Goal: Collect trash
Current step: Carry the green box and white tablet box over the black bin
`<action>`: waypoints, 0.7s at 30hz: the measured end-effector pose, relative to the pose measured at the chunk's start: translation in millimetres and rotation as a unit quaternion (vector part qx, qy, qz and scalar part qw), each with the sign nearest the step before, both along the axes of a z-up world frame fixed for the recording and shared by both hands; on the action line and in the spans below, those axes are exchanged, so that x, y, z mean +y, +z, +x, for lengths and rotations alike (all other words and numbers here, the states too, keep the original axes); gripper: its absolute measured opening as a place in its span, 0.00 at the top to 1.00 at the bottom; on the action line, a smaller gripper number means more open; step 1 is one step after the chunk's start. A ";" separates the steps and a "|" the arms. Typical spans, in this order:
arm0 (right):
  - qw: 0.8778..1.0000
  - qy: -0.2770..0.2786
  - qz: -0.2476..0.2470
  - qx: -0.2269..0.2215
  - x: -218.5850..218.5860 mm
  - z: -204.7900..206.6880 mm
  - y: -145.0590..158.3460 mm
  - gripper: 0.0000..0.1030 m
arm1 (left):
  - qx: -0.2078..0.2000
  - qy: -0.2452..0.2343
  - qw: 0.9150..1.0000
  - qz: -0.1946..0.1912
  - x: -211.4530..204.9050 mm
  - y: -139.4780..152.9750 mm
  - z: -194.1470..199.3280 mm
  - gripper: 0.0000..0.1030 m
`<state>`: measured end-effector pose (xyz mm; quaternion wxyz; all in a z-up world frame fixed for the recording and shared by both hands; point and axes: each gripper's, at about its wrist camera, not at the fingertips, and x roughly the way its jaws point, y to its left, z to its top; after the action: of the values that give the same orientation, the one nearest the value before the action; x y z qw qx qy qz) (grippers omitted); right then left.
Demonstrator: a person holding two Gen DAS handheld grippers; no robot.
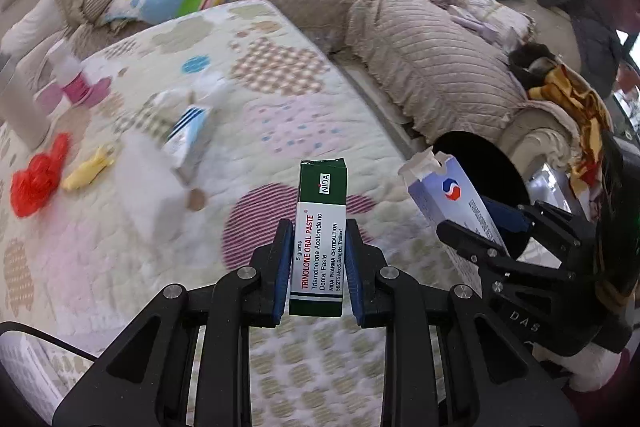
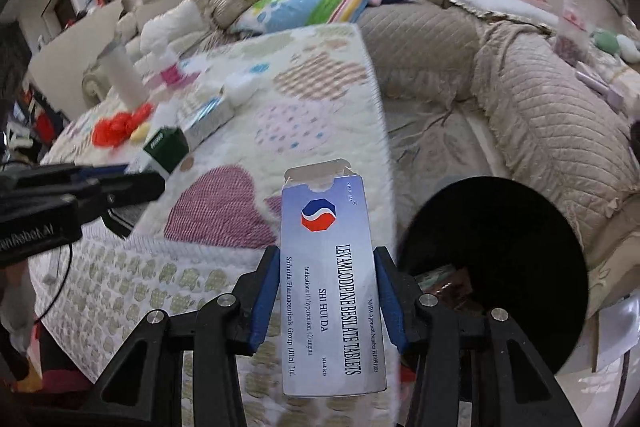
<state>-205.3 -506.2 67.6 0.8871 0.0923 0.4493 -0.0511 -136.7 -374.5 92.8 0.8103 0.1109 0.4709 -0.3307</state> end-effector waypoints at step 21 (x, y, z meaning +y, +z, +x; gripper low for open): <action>0.993 -0.120 0.000 -0.012 -92.6 -48.9 13.7 0.56 | 0.009 -0.089 0.996 -0.014 -105.5 3.7 -30.7 0.78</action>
<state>-254.2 -598.8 81.3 0.8800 0.1463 0.4240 -0.1562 -167.4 -480.0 96.5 0.7751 0.1380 0.4617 -0.4086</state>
